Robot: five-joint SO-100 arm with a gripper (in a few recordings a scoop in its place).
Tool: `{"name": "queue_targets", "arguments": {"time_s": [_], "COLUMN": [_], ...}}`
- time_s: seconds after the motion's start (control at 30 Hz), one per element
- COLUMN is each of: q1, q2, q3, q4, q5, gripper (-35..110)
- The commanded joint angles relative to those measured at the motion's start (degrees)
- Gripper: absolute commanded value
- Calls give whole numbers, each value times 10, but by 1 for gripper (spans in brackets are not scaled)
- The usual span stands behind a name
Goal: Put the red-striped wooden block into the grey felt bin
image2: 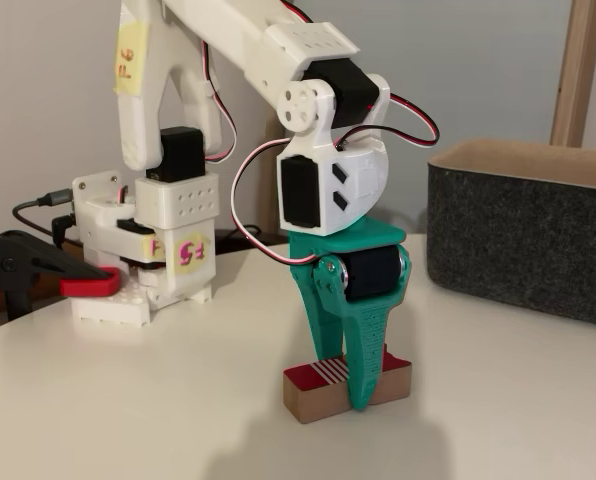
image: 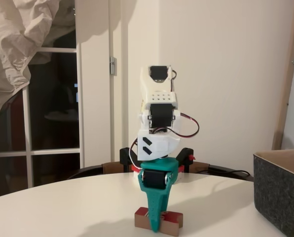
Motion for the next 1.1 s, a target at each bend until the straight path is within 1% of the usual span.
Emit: {"name": "queue_targets", "arguments": {"time_s": [0.0, 0.3, 0.6, 1.07], "q1": [12, 20, 36, 76], "q2": [-29, -25, -8, 114], "q3": [12, 11, 4, 0], "q4": [0, 0, 0, 0], "q5": [11, 26, 48, 102], "gripper": [7, 4, 5, 6]}}
